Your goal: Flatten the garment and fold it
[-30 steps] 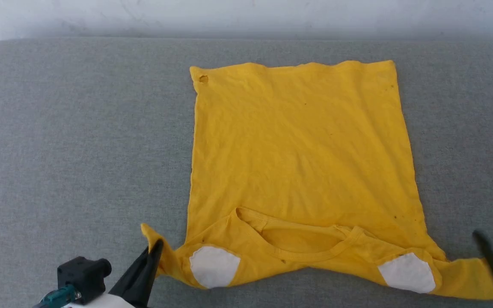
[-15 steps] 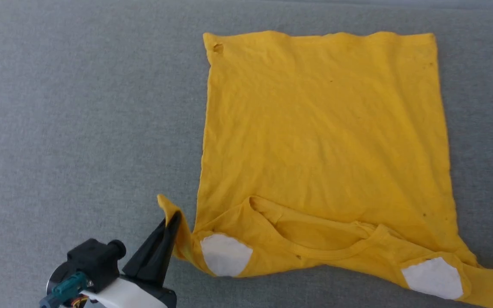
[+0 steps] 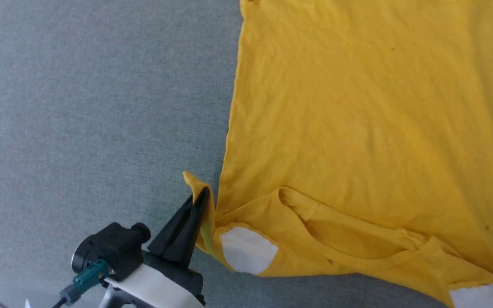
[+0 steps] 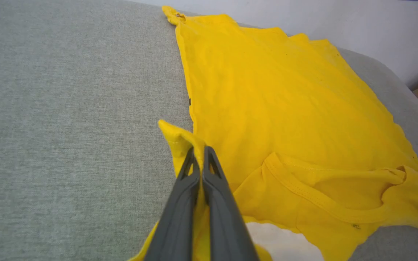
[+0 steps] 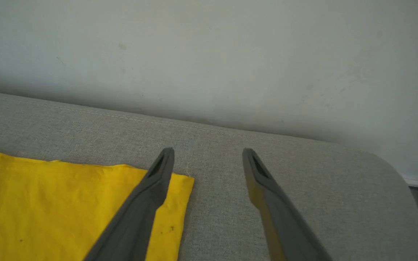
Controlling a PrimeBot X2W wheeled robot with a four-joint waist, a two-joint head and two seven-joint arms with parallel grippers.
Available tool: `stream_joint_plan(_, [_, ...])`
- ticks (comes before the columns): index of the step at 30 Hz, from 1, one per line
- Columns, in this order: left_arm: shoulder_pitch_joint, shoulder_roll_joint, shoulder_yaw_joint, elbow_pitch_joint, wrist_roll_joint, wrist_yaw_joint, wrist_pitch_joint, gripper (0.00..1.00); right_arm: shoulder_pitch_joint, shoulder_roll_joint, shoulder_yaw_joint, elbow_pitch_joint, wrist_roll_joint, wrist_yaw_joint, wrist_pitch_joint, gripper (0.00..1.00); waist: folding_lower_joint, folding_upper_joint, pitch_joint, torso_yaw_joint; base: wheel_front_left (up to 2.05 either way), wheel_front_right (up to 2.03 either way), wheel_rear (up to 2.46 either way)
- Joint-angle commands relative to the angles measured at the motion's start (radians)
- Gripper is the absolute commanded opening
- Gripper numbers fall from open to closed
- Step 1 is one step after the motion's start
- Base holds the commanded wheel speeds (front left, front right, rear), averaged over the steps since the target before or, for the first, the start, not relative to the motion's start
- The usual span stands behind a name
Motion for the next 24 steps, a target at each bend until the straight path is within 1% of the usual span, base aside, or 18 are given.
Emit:
stream_joint_plan(1, [-0.018, -0.007, -0.002, 0.002, 0.006, -0.006, -0.009, 0.0, -0.005, 0.008, -0.012, 0.013, -0.01, -0.001, 0.008, 1.0, -0.0002, 0.0, 0.068, 0.062, 0.0, 0.0, 0.0])
stream_joint_plan(6, [-0.039, -0.023, -0.008, 0.016, 0.009, -0.013, -0.019, 0.0, 0.032, 0.014, -0.035, 0.053, -0.042, -0.001, 0.068, 1.0, -0.0002, 0.0, 0.1, 0.075, 0.0, 0.0, 0.0])
stream_joint_plan(10, [-0.057, -0.029, -0.008, 0.024, 0.009, -0.018, -0.018, 0.0, 0.064, 0.03, -0.053, 0.067, -0.036, -0.001, 0.115, 1.0, -0.0002, 0.0, 0.109, 0.075, 0.0, 0.0, 0.0])
stream_joint_plan(11, [-0.061, -0.029, -0.007, 0.026, 0.008, -0.019, -0.017, 0.0, 0.068, 0.036, -0.062, 0.067, -0.035, -0.001, 0.121, 0.97, -0.0002, 0.0, 0.109, 0.075, 0.0, 0.0, 0.0])
stream_joint_plan(12, [-0.065, -0.029, -0.007, 0.027, 0.009, -0.02, -0.016, 0.0, 0.073, 0.042, -0.068, 0.066, -0.035, -0.001, 0.125, 0.48, -0.0002, 0.0, 0.109, 0.074, 0.0, 0.0, 0.0])
stream_joint_plan(13, [-0.069, -0.029, -0.007, 0.028, 0.009, -0.021, -0.016, 0.0, 0.076, 0.045, -0.068, 0.064, -0.034, -0.001, 0.123, 0.16, -0.0002, 0.0, 0.109, 0.073, 0.0, 0.0, 0.0])
stream_joint_plan(14, [-0.072, -0.03, -0.006, 0.029, 0.008, -0.022, -0.015, 0.0, 0.079, 0.046, -0.067, 0.06, -0.034, -0.001, 0.115, 0.0, -0.0002, 0.0, 0.108, 0.071, 0.0, 0.0, 0.0])
stream_joint_plan(18, [-0.077, -0.026, -0.001, 0.034, 0.007, -0.021, -0.015, 0.0, 0.084, 0.053, -0.053, 0.046, -0.022, -0.001, 0.059, 0.0, -0.0002, 0.0, 0.092, 0.051, 0.0, 0.0, 0.0])
stream_joint_plan(21, [-0.073, -0.017, 0.004, 0.037, 0.006, -0.019, -0.015, 0.0, 0.079, 0.06, -0.037, 0.033, 0.008, -0.001, -0.002, 0.0, -0.0002, 0.0, 0.062, 0.021, 0.0, 0.0, 0.0])
stream_joint_plan(24, [-0.064, -0.005, 0.011, 0.038, 0.004, -0.016, -0.013, 0.0, 0.094, 0.051, -0.015, 0.007, 0.053, -0.001, -0.052, 0.0, -0.0002, 0.0, 0.016, -0.013, 0.0, 0.0, 0.0])
